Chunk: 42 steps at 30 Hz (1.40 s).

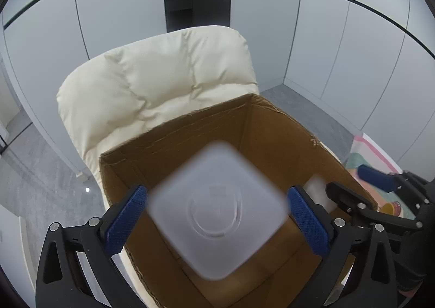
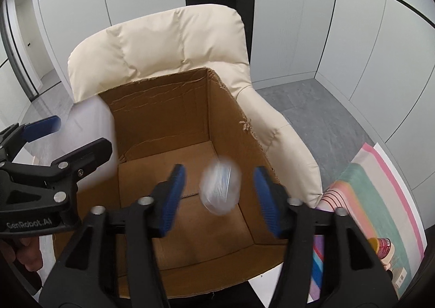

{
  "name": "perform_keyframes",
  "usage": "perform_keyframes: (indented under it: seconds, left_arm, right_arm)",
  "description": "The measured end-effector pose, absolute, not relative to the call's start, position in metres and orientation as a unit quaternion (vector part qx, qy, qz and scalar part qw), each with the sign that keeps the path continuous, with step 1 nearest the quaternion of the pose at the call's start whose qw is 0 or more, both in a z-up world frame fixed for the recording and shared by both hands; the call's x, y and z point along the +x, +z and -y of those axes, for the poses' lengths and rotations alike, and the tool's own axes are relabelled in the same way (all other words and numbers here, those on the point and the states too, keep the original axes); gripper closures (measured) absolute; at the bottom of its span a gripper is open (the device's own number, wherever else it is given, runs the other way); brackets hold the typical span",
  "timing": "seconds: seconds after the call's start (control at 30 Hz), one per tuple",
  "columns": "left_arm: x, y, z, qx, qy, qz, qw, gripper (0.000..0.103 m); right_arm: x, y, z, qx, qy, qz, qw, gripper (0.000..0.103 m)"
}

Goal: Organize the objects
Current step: 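Open left tool over the cardboard box while right tool releases the oval case inside, then move both tools back toward the remaining objects on the rug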

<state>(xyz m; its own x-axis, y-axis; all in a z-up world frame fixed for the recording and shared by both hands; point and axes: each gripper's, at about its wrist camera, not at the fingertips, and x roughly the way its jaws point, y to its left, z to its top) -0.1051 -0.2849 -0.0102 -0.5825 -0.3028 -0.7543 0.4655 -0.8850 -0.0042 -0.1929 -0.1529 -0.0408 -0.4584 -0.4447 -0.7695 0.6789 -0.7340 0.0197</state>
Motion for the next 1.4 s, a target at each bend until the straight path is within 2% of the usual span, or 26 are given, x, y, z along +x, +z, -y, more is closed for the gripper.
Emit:
perform_keyframes:
  seconds: [0.33, 0.4, 0.57, 0.67, 1.4]
  left_arm:
    - [-0.112, -0.006, 0.280, 0.394, -0.886, -0.102, 0.224, 0.000]
    - [-0.115, -0.005, 0.275, 0.394, -0.887, -0.098, 0.221, 0.000]
    - [-0.122, -0.002, 0.262, 0.389, -0.891, -0.088, 0.216, 0.000]
    - [-0.129, -0.001, 0.252, 0.391, -0.893, -0.081, 0.206, 0.000]
    - [-0.174, -0.002, 0.161, 0.396, -0.908, -0.053, 0.128, 0.000]
  right_arm:
    - [-0.200, -0.033, 0.134, 0.382, -0.857, -0.135, 0.317, 0.020]
    - [-0.202, -0.030, 0.127, 0.379, -0.862, -0.128, 0.311, 0.013]
    - [-0.210, -0.025, 0.107, 0.375, -0.871, -0.111, 0.297, 0.008]
    - [-0.215, -0.022, 0.093, 0.371, -0.877, -0.104, 0.286, 0.000]
    - [-0.243, -0.019, -0.028, 0.375, -0.906, -0.061, 0.186, 0.000]
